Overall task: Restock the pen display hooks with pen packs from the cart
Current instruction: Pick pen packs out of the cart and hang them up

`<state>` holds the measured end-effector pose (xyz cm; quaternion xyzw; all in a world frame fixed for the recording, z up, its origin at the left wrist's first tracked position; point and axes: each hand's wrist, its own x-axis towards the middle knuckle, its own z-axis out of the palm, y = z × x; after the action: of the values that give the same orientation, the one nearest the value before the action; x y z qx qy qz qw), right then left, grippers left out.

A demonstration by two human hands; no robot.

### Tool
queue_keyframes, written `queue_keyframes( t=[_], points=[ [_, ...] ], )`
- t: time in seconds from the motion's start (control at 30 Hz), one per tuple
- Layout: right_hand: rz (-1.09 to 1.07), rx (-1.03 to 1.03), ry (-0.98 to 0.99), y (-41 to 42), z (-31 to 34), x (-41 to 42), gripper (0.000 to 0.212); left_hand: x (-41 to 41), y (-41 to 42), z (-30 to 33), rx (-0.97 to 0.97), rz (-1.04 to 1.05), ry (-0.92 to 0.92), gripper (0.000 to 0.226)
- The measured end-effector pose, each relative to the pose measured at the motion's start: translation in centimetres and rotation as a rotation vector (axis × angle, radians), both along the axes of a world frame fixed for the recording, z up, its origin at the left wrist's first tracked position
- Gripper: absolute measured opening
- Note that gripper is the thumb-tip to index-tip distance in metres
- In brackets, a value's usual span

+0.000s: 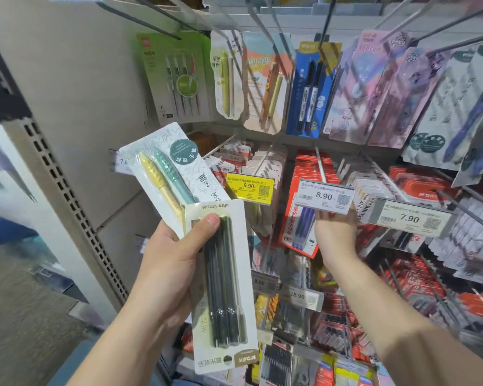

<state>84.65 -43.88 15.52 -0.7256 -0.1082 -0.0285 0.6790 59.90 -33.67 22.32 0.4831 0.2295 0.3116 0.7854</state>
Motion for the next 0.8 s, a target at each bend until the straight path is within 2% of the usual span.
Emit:
queue_keyframes(
  t=[0.1, 0.2, 0.27, 0.33, 0.43, 0.57, 0.7, 0.8],
  points=[
    [-0.059, -0.161, -0.030, -1.3, -2.0, -2.3, 0.033, 0.0, -0.2, 0.0, -0.013, 0.003, 0.000, 0.046],
    [-0.039, -0.200, -0.134, -2.9, -4.6, -5.0, 0.040, 0.3, -0.6, -0.1, 0.000, 0.009, 0.009, 0.048],
    [0.028, -0.187, -0.151, -4.0, -5.2, -6.6, 0.028, 0.7, -1.0, -0.1, -0.002, 0.017, 0.001, 0.046],
    [0.177, -0.150, -0.073, -5.1, -4.4, -8.2, 0.005, 1.3, -1.7, 0.0, -0.006, 0.031, -0.017, 0.038],
    [0.486, -0.117, -0.027, -7.4, -2.8, -10.3, 0.018, 2.1, -2.8, 0.2, -0.014, 0.063, -0.058, 0.033],
    [0.837, -0.094, 0.099, -9.6, -1.7, -12.0, 0.052, 3.1, -4.1, 0.0, -0.029, 0.130, -0.124, 0.048],
    [0.814, -0.062, 0.153, -10.6, -0.5, -12.4, 0.050, 3.9, -5.2, -0.2, -0.011, 0.135, -0.149, 0.054],
    [0.863, -0.002, 0.274, -11.8, -0.3, -12.2, 0.056, 4.3, -6.2, -0.3, -0.009, 0.136, -0.175, 0.053]
  ],
)
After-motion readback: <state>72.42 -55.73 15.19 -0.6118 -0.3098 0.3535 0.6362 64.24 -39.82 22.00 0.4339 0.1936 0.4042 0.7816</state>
